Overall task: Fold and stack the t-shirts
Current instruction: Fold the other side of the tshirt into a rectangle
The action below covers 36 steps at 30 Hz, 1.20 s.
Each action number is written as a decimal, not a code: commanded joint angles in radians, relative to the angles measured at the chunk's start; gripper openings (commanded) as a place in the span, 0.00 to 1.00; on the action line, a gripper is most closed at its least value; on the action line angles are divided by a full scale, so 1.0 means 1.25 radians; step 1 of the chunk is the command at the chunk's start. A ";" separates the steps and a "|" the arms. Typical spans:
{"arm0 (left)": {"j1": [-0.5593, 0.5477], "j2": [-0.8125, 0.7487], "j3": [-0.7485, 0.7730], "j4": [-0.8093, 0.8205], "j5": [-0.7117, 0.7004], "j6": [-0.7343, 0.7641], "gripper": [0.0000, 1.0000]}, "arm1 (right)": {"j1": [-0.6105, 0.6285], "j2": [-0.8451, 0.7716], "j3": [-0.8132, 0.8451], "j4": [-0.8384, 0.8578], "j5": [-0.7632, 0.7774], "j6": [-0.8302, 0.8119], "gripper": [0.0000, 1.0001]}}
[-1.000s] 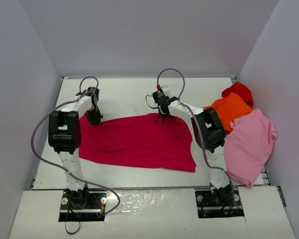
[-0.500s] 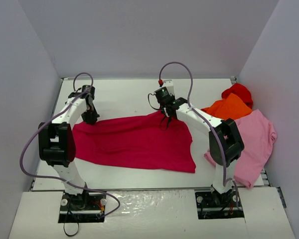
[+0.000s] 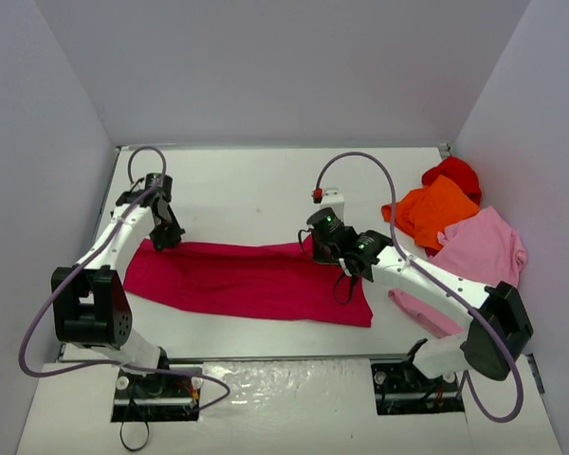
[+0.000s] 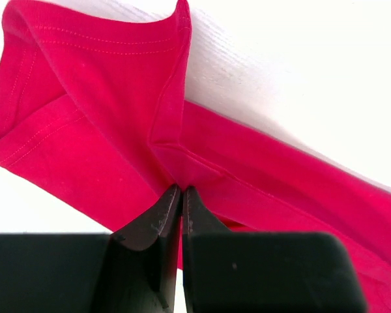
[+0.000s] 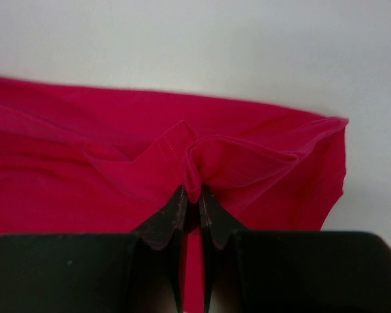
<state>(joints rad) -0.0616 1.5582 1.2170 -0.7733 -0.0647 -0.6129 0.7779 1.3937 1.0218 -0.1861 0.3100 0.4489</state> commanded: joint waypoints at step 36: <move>-0.003 -0.091 0.029 -0.038 0.035 0.028 0.00 | 0.056 0.163 0.027 0.034 -0.008 0.072 0.60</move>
<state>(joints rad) -0.0620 1.4916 1.2224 -0.8095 -0.0248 -0.6004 0.8516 1.5811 0.9794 -0.1808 0.3197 0.6115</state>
